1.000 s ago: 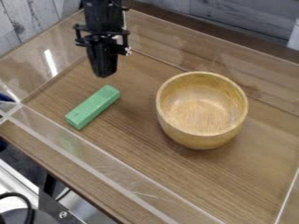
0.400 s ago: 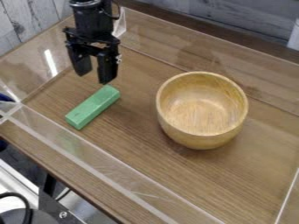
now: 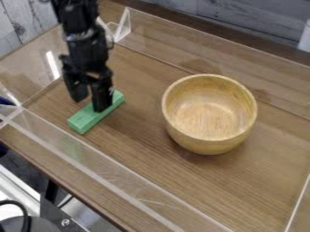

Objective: Put the green block in the brown bowl

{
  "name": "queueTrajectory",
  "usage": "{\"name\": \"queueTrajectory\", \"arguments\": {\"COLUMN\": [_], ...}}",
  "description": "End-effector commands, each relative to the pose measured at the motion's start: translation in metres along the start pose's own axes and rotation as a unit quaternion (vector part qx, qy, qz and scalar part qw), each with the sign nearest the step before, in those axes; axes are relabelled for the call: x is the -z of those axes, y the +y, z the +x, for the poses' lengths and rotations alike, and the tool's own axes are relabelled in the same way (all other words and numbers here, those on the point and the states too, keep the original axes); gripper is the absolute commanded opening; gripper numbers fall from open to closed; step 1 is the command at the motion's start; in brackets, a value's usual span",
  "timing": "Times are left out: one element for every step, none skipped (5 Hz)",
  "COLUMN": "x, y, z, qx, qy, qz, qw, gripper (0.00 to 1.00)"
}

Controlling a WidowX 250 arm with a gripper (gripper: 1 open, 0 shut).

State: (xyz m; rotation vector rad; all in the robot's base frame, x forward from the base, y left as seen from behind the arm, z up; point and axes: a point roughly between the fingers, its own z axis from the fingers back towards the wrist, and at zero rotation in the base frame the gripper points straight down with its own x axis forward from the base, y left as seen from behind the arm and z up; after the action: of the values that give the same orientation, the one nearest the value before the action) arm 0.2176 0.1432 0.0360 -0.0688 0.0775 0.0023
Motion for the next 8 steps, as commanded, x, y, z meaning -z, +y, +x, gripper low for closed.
{"name": "queueTrajectory", "arguments": {"x": [0.007, 0.0, 0.0, -0.003, -0.007, -0.013, -0.017, -0.031], "y": [0.008, -0.004, -0.009, -0.006, -0.003, -0.008, -0.013, -0.019], "z": [-0.006, 0.01, 0.014, 0.016, 0.017, 0.018, 0.019, 0.022], "qx": [0.018, 0.011, 0.003, 0.001, -0.003, -0.002, 0.0, 0.0], "qy": [-0.037, -0.046, -0.047, -0.053, -0.057, -0.06, -0.062, -0.066], "qz": [0.012, 0.018, 0.02, 0.015, 0.009, 0.023, 0.037, 0.045], "qw": [0.9991, 0.9987, 0.9987, 0.9985, 0.9983, 0.9979, 0.9974, 0.9968], "gripper": [1.0, 0.0, 0.0, 0.0, 0.0, 0.0, 0.0, 0.0]}}
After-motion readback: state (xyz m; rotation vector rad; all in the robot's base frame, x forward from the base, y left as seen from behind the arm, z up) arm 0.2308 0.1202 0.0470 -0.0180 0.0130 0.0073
